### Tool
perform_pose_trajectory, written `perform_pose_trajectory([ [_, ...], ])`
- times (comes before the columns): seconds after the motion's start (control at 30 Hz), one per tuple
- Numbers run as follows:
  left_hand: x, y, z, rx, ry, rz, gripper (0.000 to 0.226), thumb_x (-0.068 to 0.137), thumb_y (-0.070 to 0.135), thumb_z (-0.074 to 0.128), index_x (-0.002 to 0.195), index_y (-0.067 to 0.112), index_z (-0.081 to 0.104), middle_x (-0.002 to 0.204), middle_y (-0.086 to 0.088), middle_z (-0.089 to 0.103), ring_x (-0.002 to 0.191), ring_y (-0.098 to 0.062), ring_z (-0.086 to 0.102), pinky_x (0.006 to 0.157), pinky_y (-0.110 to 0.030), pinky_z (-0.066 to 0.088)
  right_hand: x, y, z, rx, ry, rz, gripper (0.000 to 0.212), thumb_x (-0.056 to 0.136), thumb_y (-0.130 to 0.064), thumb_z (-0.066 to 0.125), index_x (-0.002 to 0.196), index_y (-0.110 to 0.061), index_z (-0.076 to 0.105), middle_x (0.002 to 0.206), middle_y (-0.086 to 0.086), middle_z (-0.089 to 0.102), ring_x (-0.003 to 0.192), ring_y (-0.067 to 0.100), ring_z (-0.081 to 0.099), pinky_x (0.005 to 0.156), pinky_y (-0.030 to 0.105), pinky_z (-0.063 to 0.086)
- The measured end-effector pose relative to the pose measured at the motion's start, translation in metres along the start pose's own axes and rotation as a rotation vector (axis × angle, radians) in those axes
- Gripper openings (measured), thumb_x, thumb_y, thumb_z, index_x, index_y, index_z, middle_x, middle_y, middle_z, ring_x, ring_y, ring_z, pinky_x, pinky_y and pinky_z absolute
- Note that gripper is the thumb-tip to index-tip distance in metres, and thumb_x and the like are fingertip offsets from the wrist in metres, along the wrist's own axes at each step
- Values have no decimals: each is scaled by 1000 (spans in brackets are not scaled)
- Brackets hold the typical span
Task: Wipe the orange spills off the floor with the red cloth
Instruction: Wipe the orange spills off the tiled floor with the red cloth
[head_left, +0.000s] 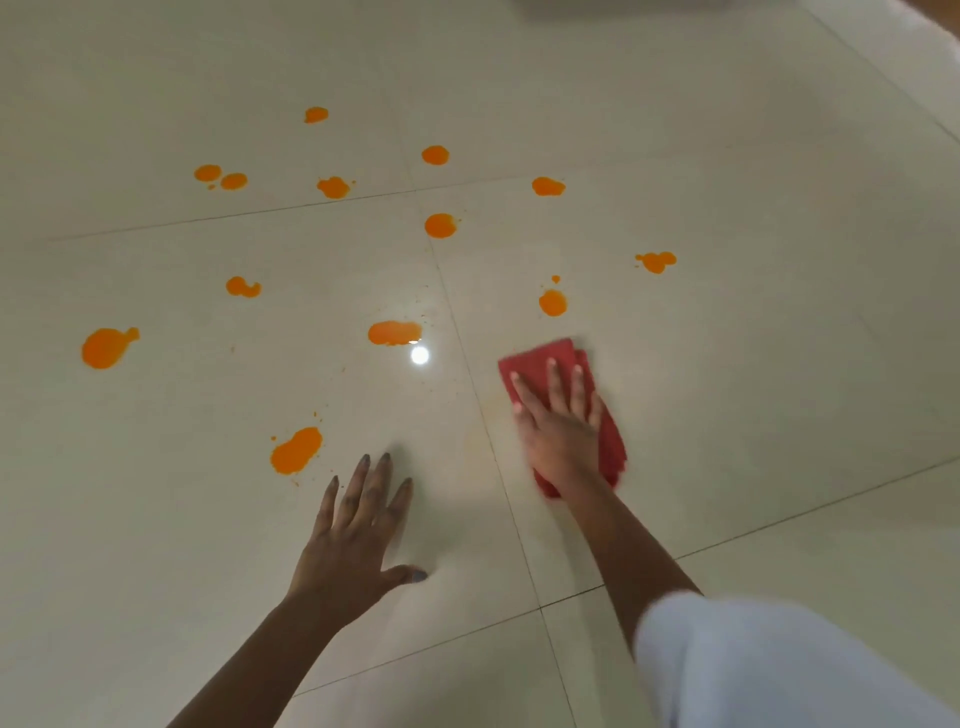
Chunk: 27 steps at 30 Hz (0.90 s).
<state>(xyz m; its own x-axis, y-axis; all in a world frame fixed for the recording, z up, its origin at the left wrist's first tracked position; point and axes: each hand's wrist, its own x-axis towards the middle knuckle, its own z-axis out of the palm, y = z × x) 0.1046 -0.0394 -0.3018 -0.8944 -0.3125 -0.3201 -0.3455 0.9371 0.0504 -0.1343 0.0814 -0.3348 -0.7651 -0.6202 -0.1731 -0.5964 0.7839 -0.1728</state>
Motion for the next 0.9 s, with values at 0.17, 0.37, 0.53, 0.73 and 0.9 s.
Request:
perform_pose_trajectory([
  [0.17, -23, -22, -2, -27, -5, -107, 89, 73, 71, 27, 133, 9, 50, 146, -19, 38, 135, -36, 33, 113, -47, 10, -52, -84, 30, -24, -49, -426, 46, 95, -43, 31, 141, -47, 28, 158, -1, 15, 145, 32, 5, 114, 53, 4],
  [0.37, -44, -51, 11, -61, 8, -191, 94, 75, 73, 20, 139, 8, 41, 152, -18, 25, 140, -36, 22, 111, -53, 24, -66, -18, 19, -41, 66, -241, 46, 92, -41, 37, 138, -48, 35, 153, -4, 29, 142, 29, 23, 109, 51, 23],
  [0.53, -71, -68, 23, -181, 15, -326, 101, 73, 80, 5, 147, 13, 21, 157, -11, -1, 145, -30, -2, 116, -49, 8, -10, -114, 26, -19, -47, -272, 49, 98, -41, 30, 144, -46, 18, 159, -3, 7, 146, 27, -2, 114, 52, 4],
  [0.73, -98, -103, 35, -225, -66, -425, 117, 51, 87, -22, 145, 19, -13, 149, -5, -32, 137, -25, -32, 114, -40, -15, -119, -91, 44, -74, -42, -545, 51, 91, -43, 34, 141, -47, 28, 154, -4, 24, 141, 28, 25, 110, 51, 20],
  [0.9, -96, -118, 45, -304, -57, -442, 102, 70, 83, 18, 143, 22, -19, 148, -2, -35, 134, -20, -36, 115, -41, -15, -17, -150, 31, -84, -36, -245, 50, 97, -46, 21, 145, -46, 7, 159, -3, 0, 146, 27, -4, 115, 52, 5],
])
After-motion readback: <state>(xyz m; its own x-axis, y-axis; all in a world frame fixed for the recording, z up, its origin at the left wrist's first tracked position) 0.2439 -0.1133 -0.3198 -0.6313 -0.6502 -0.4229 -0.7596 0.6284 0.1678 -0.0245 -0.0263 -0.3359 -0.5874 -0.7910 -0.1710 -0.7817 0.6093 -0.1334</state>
